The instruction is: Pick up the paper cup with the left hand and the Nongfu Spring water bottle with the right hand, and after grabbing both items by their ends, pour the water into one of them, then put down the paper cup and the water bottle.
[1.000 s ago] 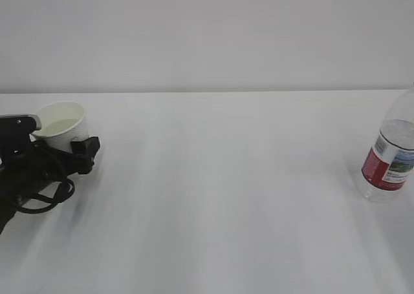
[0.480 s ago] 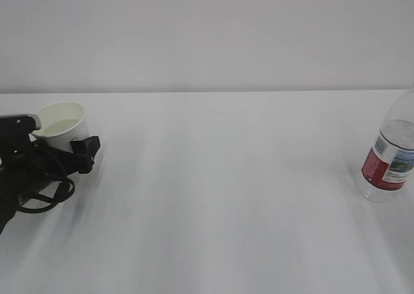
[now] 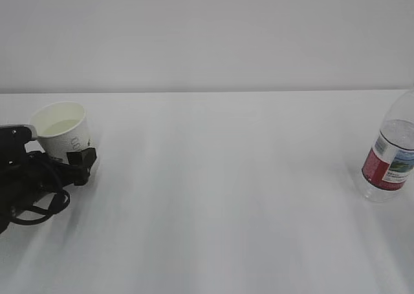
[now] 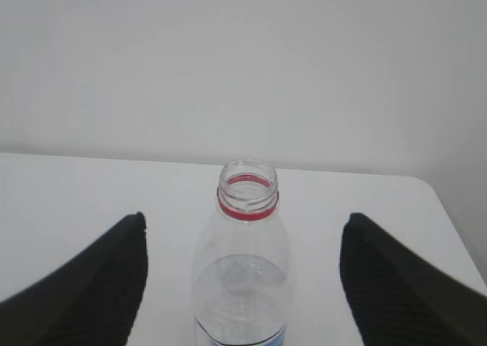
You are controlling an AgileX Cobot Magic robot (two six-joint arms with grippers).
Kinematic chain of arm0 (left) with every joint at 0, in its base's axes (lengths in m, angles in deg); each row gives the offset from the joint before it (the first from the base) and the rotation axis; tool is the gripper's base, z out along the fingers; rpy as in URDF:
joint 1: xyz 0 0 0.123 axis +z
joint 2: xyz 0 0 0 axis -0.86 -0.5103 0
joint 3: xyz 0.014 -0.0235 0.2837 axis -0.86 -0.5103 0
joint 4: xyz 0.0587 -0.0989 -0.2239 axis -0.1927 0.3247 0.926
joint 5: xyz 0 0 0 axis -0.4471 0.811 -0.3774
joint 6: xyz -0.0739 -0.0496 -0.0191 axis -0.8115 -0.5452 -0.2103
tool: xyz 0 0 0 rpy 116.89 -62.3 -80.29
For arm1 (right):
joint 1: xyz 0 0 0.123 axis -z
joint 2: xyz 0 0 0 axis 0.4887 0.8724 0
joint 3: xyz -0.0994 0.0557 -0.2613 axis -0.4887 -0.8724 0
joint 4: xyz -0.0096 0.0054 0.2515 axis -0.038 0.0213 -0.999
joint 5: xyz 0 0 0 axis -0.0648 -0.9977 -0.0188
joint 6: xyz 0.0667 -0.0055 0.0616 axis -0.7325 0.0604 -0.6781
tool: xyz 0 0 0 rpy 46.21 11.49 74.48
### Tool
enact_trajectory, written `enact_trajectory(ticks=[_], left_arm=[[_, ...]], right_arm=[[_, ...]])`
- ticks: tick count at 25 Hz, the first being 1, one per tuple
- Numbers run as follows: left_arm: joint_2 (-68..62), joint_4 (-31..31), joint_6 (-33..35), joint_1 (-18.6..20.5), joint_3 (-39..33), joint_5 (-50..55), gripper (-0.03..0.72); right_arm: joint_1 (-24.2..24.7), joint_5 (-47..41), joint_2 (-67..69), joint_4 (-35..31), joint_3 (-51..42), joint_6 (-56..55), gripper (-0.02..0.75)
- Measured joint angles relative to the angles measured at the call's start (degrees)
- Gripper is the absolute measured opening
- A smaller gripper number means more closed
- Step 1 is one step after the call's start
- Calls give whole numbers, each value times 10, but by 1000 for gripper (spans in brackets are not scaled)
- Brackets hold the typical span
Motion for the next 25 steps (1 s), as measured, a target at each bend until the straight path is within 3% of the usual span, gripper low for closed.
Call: enact_trajectory(ticks=[25], left_arm=[[60,-17,-15,0,-83,-3,641]], right_arm=[[0,5,0,0,0,0,593]])
